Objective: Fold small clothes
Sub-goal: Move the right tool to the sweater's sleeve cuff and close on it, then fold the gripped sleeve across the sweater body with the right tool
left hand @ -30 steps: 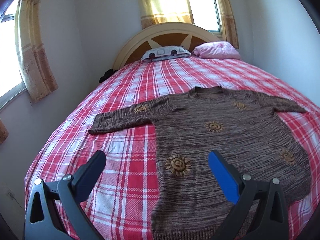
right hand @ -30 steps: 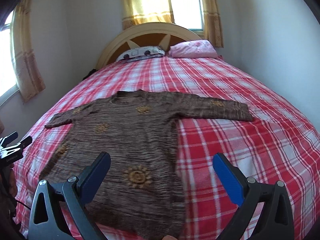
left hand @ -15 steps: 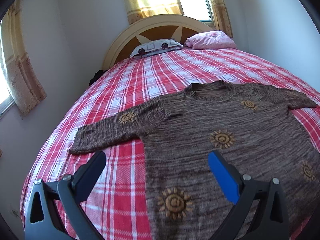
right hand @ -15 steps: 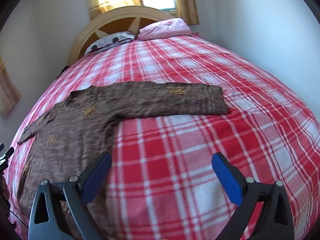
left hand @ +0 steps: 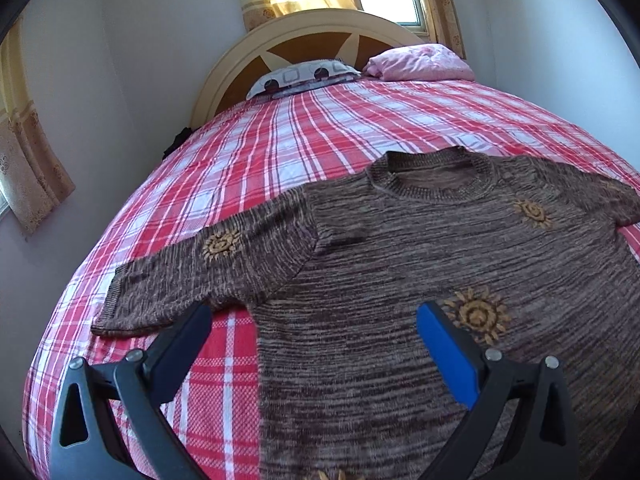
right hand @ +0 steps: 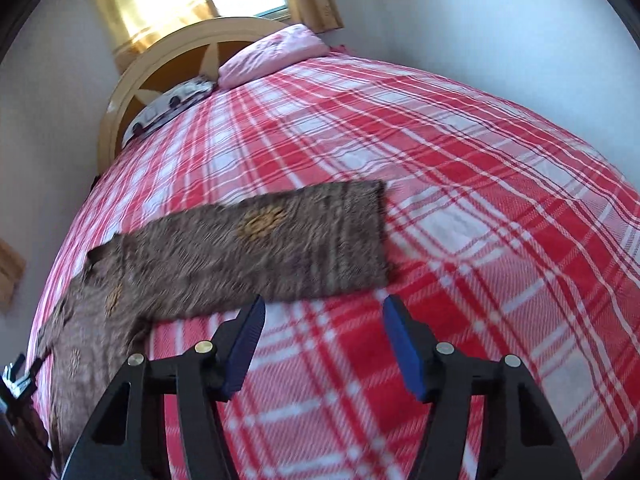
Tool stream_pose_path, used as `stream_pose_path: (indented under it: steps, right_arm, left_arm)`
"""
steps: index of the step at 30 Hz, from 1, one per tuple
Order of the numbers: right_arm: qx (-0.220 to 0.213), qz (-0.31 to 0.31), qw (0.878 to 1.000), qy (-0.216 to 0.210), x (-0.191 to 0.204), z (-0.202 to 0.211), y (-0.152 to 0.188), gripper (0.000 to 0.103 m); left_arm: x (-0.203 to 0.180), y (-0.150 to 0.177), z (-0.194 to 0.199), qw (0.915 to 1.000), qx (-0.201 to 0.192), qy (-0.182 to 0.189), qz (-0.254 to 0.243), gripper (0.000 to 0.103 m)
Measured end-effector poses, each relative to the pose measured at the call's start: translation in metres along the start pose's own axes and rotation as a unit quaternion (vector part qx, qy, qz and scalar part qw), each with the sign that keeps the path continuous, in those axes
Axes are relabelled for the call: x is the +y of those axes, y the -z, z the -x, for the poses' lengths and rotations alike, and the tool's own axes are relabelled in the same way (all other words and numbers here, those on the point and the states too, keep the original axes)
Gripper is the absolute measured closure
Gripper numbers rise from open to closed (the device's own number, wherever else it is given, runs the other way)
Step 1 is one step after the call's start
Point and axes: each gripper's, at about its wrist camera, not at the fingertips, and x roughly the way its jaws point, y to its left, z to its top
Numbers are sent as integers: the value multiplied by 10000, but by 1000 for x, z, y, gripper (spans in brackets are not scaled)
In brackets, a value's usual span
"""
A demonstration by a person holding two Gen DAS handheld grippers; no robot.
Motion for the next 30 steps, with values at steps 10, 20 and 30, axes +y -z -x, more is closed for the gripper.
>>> stream_pose_path:
  steps: [10, 20, 30]
  right_arm:
    - [181, -495, 9986, -23, -22, -35, -16, 52]
    - [273, -469, 9985, -85, -22, -46, -20, 83]
    - [-33, 293, 9996, 52, 32, -38, -33, 91]
  left_arm:
    - [4, 7, -28, 9996, 192, 140, 153, 0]
    - [2, 10, -35, 9992, 266, 267, 121, 0]
    - [-1, 12, -40, 9988, 377, 313, 93, 0]
